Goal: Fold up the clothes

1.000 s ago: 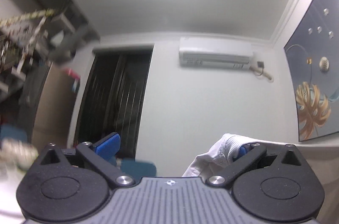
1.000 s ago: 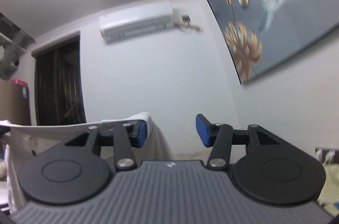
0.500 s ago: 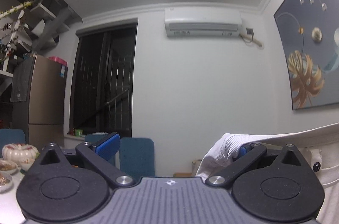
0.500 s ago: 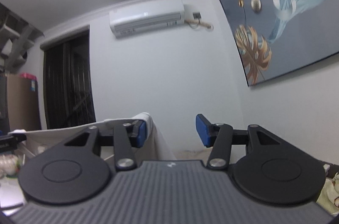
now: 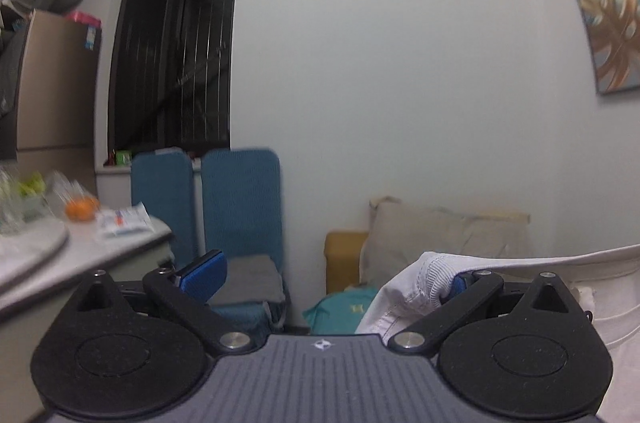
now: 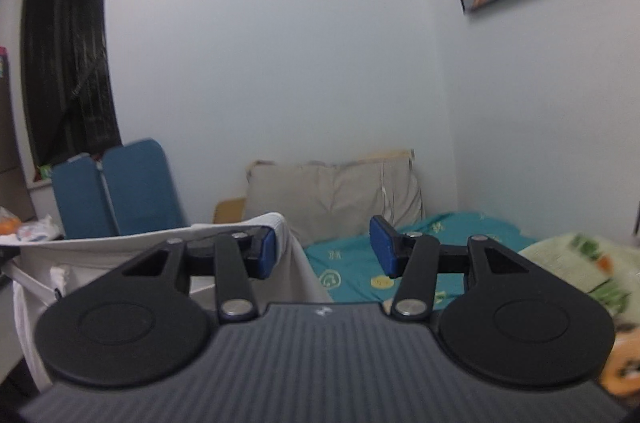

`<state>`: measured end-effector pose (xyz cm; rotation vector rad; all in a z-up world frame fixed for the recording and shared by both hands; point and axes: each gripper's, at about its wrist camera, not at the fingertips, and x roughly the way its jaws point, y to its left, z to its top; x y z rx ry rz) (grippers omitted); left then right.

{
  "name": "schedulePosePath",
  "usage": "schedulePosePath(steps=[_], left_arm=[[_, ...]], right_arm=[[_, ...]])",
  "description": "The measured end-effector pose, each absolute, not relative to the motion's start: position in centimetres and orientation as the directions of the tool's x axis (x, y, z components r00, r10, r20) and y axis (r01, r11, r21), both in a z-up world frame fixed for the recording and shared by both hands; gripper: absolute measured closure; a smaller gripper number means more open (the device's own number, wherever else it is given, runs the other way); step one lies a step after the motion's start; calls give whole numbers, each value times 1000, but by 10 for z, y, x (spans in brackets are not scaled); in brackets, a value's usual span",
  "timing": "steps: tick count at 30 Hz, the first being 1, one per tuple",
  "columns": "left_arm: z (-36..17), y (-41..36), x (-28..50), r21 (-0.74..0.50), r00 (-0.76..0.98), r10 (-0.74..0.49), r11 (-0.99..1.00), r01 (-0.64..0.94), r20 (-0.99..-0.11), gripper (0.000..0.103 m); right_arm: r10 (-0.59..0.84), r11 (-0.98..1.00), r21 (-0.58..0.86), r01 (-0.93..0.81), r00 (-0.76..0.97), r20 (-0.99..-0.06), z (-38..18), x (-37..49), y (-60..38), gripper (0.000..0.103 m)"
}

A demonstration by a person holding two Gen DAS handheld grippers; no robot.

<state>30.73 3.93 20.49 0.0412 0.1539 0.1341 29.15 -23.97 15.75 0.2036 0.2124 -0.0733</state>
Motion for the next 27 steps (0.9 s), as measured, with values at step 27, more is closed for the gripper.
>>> schedulePosePath(steps=[27], left_arm=[[-149,75,561,65,663,37,998,18,-748,0]], right_arm=[[188,964,259,-54,830,-525,-130,457,-214,29]])
